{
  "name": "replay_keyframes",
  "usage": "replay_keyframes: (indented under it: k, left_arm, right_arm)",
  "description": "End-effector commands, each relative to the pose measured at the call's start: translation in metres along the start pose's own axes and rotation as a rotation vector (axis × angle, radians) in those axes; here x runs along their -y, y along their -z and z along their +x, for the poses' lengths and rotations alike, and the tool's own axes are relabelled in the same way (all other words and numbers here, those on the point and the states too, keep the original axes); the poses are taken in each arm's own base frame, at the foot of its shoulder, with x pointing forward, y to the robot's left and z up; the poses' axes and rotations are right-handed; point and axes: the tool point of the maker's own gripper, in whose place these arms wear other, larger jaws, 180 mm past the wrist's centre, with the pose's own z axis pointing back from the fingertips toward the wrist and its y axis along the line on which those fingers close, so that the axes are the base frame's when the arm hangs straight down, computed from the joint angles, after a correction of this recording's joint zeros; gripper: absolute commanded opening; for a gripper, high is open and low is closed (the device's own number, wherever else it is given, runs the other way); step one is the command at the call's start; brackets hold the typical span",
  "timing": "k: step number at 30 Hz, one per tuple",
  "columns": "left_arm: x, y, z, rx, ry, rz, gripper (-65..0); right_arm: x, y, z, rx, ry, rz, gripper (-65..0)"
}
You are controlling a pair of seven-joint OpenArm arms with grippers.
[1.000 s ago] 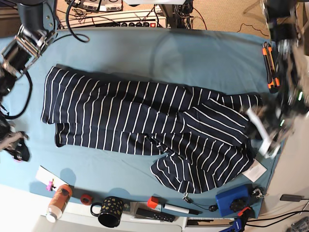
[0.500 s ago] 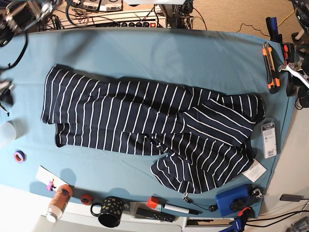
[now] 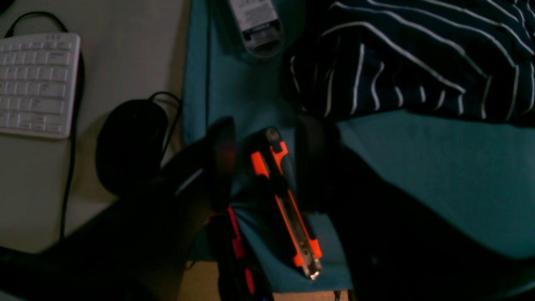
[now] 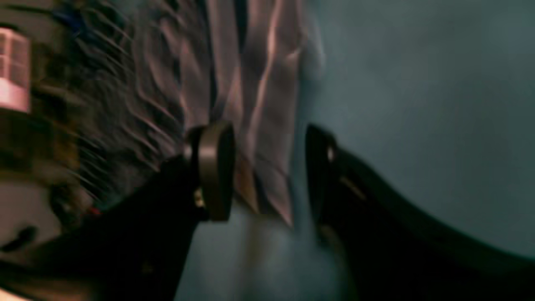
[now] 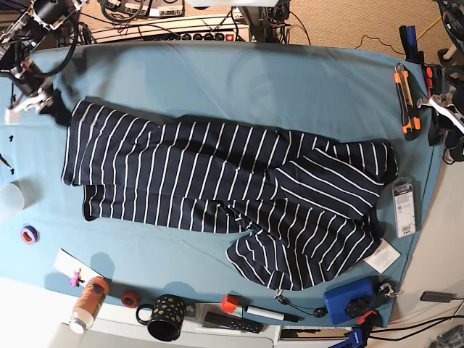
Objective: Layout the t-shirt on the table in an organized manner, then fold the t-shirt properly
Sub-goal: 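Release the fabric and reach the left gripper to the shirt's collar corner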
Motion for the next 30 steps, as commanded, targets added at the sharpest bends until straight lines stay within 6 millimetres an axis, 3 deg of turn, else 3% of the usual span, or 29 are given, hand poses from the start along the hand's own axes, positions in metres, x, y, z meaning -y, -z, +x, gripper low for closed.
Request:
replay_keyframes:
  k: [1, 6, 11, 20, 23, 30]
  left_arm:
    - [-0.001, -0.004, 0.013, 0.041, 0.021, 0.001, -40.5]
    - [-0.001, -0.004, 0.013, 0.042, 0.021, 0.0, -40.5]
    - [-0.001, -0.004, 0.014, 0.049, 0.021, 0.0, -40.5]
    - [0.006, -0.003, 0.015, 0.061, 0.004, -0.026, -40.5]
    - [0.022, 0.003, 0.013, 0.1, -0.039, -0.064, -40.5]
    - [0.065, 0.02, 0.016, 0.237, -0.173, -0.131, -40.5]
  right_arm:
    - [-0.008, -0.006, 0.023, 0.055, -0.038, 0.021, -37.3]
    - [-0.006, -0.002, 0.013, 0.043, -0.021, 0.017, -37.4]
    - [0.004, 0.014, -0.022, -0.09, -0.028, -0.048, -37.4]
    - [0.004, 0.04, -0.073, -0.354, -0.115, -0.091, -37.4]
    - [0.004, 0.046, -0.081, -0.392, -0.142, -0.1, -37.4]
    - [0.001, 0.05, -0.074, -0.378, -0.153, -0.094, -37.4]
